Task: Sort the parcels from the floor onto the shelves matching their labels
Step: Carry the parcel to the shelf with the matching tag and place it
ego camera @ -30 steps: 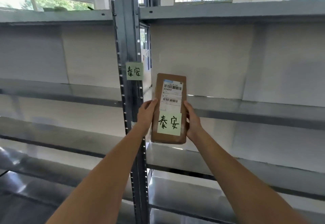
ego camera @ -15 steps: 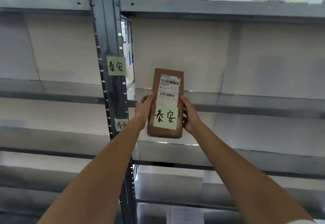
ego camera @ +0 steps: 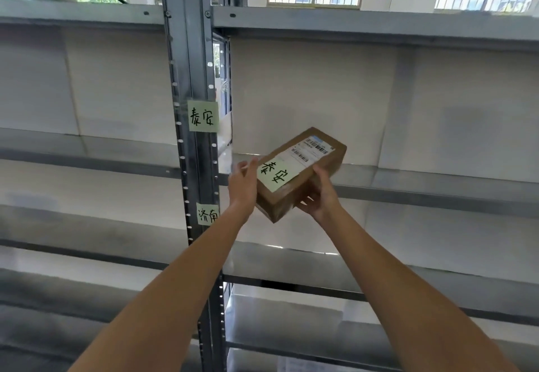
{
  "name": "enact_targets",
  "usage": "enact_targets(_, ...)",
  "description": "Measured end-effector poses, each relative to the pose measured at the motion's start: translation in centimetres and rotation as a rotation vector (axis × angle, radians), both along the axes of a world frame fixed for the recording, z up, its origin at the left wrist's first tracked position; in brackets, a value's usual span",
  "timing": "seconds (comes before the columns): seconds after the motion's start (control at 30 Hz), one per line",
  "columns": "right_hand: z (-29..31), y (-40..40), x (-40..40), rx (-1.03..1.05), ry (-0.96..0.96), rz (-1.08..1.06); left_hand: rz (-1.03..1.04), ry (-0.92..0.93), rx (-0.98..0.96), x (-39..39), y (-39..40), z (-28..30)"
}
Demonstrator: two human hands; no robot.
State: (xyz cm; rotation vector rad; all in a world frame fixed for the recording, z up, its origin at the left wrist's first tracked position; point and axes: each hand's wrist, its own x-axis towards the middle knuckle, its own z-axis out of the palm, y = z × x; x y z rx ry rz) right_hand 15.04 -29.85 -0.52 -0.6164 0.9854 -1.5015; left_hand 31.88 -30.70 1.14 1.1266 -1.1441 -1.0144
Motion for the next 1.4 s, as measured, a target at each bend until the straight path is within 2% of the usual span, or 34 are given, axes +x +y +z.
enact_targets(0.17, 0.3, -2.6, 2.4, -0.033, -0.147, -0.009, 0.104, -0.09, -0.051, -0.5, -1.4, 0.4)
enact_targets(0.27, 0.7, -4.7, 4.0, -0.019, -0.232, -0.076, 0.125, -0.055, -0.115, -0.6, -3.0, 0.2)
enact_targets(0.47, 1.3, -7.7, 5.4, 0.007, -0.233, -0.197, 0.074, -0.024, -0.164, 0.3, -6.8, -0.8)
enact_targets(0.73, 1.4, -9.0, 3.5, 0.067, 0.051, -0.262, -0.025, -0.004, -0.094, 1.4, -11.0, -0.8)
enact_targets(0.87, 1.7, -9.6, 1.3, 0.08, 0.072, -0.399, -0.031, -0.012, -0.088, 0.9, -12.6, 0.3)
enact_targets(0.93, 1.6, -10.1, -0.2, 0.122, 0.189, -0.474, -0.036, -0.018, -0.076, 0.9, -13.2, 0.9)
enact_targets(1.03, 1.6, -10.4, -2.0, 0.126, 0.463, -0.505, -0.065, -0.074, -0.057, 1.2, -14.0, 1.4)
enact_targets(1.13, 1.9, -10.9, -2.6, 0.124, 0.653, -0.498, -0.068, -0.033, -0.01, 1.6, -15.0, 1.2)
enact_targets(1.4, 1.9, -11.5, -3.8, 0.134, 0.687, -0.46, -0.086, 0.066, 0.08, 2.0, -17.1, 0.3)
